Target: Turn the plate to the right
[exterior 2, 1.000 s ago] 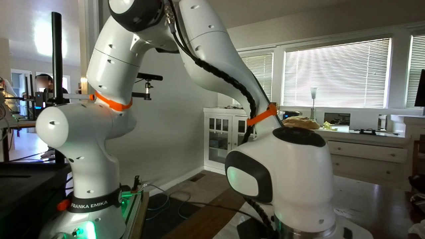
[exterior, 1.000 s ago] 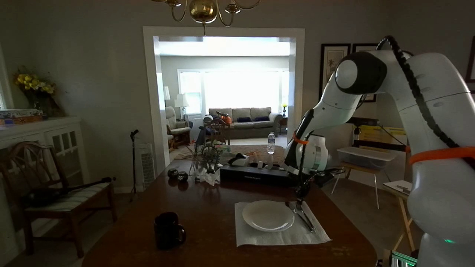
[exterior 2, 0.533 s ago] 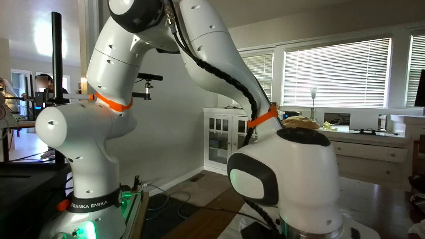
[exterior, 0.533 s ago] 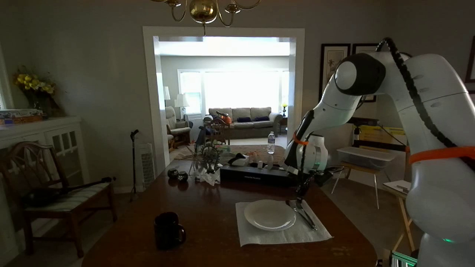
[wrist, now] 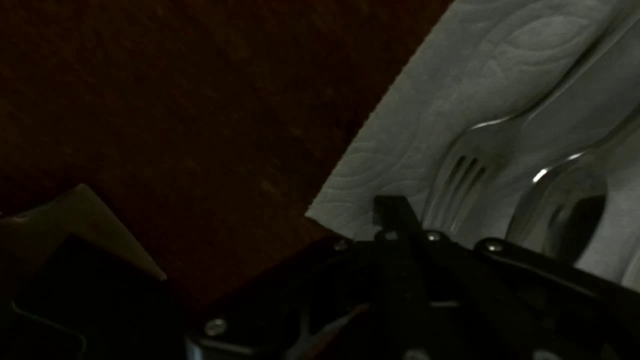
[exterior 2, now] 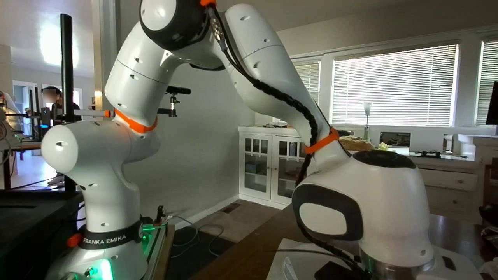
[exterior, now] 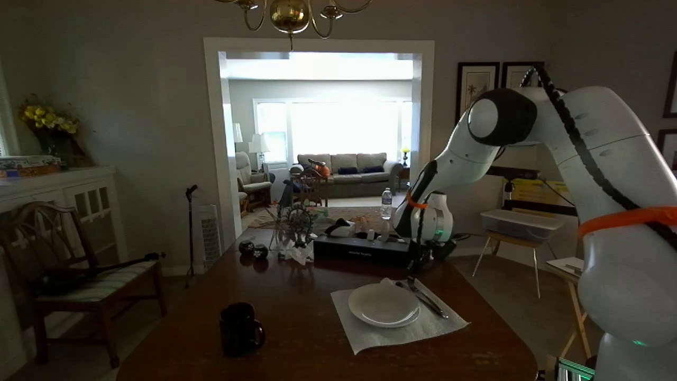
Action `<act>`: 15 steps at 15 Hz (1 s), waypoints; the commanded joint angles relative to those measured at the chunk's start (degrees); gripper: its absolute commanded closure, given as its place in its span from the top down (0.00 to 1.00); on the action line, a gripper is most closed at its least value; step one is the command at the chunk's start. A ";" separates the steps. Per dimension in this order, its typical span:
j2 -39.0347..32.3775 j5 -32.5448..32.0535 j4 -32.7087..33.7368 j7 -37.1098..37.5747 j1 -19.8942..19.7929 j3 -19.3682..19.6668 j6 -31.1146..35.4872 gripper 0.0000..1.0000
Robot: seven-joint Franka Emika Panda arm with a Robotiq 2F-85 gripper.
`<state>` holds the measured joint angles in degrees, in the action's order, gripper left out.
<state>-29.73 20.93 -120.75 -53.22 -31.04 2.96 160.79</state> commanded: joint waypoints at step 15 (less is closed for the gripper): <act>-6.09 -8.37 12.89 15.76 3.76 2.27 0.69 0.00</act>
<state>-38.75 16.24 -105.28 -45.48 -30.30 1.61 160.90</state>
